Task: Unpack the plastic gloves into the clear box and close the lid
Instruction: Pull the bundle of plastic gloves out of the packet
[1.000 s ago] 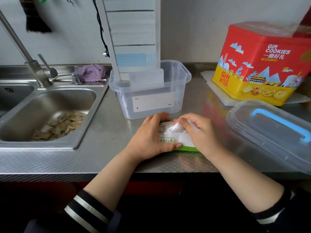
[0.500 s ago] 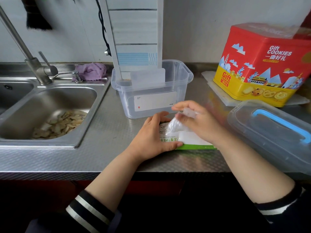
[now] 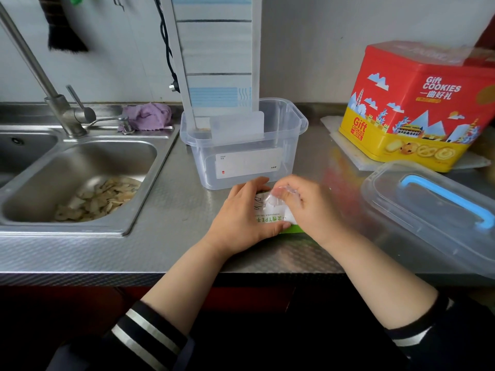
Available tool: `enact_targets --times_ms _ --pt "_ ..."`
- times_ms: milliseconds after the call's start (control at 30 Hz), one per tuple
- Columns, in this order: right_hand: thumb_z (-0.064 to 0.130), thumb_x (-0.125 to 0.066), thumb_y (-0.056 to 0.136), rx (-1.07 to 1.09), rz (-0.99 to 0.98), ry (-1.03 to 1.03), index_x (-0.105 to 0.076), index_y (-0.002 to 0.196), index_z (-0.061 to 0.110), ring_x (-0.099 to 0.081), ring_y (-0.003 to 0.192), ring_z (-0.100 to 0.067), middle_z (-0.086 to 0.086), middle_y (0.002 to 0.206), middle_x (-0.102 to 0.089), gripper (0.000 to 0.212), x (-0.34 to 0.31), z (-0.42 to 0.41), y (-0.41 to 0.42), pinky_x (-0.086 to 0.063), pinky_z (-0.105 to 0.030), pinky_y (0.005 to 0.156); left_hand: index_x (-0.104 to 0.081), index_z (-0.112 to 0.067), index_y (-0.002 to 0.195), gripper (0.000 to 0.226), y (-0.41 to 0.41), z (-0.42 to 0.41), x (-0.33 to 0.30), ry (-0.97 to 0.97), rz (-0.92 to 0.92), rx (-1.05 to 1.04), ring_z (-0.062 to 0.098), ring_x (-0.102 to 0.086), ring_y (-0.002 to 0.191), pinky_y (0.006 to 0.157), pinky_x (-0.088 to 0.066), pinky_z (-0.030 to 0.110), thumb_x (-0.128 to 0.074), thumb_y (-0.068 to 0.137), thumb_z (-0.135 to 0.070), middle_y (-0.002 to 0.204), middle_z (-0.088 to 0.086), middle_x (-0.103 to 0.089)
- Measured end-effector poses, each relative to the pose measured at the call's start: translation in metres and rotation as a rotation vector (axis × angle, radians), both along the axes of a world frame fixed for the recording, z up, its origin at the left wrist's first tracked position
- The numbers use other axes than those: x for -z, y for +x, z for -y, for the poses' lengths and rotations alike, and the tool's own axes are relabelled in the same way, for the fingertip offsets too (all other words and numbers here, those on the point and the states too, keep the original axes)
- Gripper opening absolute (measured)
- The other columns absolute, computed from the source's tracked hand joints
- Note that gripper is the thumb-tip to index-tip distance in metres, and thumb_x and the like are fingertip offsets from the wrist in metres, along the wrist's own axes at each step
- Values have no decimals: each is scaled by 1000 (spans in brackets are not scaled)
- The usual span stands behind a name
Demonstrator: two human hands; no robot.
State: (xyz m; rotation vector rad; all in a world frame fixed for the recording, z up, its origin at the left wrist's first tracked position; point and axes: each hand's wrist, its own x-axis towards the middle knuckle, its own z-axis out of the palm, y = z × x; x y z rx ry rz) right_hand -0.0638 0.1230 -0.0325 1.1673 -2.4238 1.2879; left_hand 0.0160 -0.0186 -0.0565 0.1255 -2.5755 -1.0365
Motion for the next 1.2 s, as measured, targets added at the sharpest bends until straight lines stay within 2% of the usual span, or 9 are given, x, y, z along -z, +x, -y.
enact_targets --times_ms 100,234,534,667,767,867,934,1101,1201 --pt "22 -63 91 50 184 -108 -69 86 18 -60 75 -12 5 79 -67 9 1 3 1 -45 -24 68 -39 -19 138 90 -1 -1 0 -15 -2 1 0 -31 122 101 -31 18 -82 65 -50 123 -20 -45" --pt "16 -64 91 68 377 -281 -64 75 26 -56 69 7 13 73 -63 19 -3 7 -3 -43 -11 69 -43 -19 135 86 -1 0 1 -41 -15 2 3 -34 121 100 -31 18 -82 65 -51 122 -21 -44" --pt "15 -62 91 98 782 -550 -65 79 19 -58 71 -3 9 73 -63 13 -11 3 -12 -46 -16 73 -44 -20 133 85 -2 0 0 -58 -18 -5 4 -34 121 99 -29 16 -81 65 -54 128 -15 -48" --pt "33 -56 93 -1 659 -339 -67 90 21 -61 80 2 12 84 -67 17 -15 -2 -15 -44 -21 80 -39 -23 138 90 0 -1 0 -56 -6 -2 1 -31 123 99 -26 13 -80 65 -56 129 -18 -45" --pt "65 -44 81 -138 450 -166 -52 123 27 -52 101 17 13 118 -60 57 -30 -12 -16 -41 -8 85 -36 -25 140 93 0 -1 -1 -10 10 -13 1 -29 126 101 -26 16 -81 65 -55 132 -16 -43" --pt "67 -67 66 -161 312 245 -44 132 30 -44 119 1 16 129 -46 79 -32 -13 -11 -38 -21 102 -38 -25 138 91 1 -2 0 -30 2 -11 2 -31 126 99 -27 16 -80 64 -56 131 -17 -45" --pt "49 -77 72 -47 177 410 -52 124 22 -49 108 -9 13 119 -49 64 -25 -8 -6 -41 -31 91 -43 -25 132 84 0 -2 1 -43 6 -16 2 -33 121 96 -31 17 -79 64 -58 124 -22 -45" --pt "36 -77 78 -42 123 249 -67 91 18 -58 80 -19 4 86 -62 25 -10 -4 -4 -49 -40 74 -48 -21 126 77 0 -1 1 -29 9 -17 4 -36 118 93 -34 19 -80 65 -55 122 -19 -48" --pt "33 -77 78 -9 220 77 -49 63 12 -40 60 -23 -2 61 -44 37 -1 -3 -6 -36 -37 58 -43 -22 134 86 1 -2 1 -42 1 -11 3 -33 123 94 -29 15 -80 65 -55 130 -18 -47"
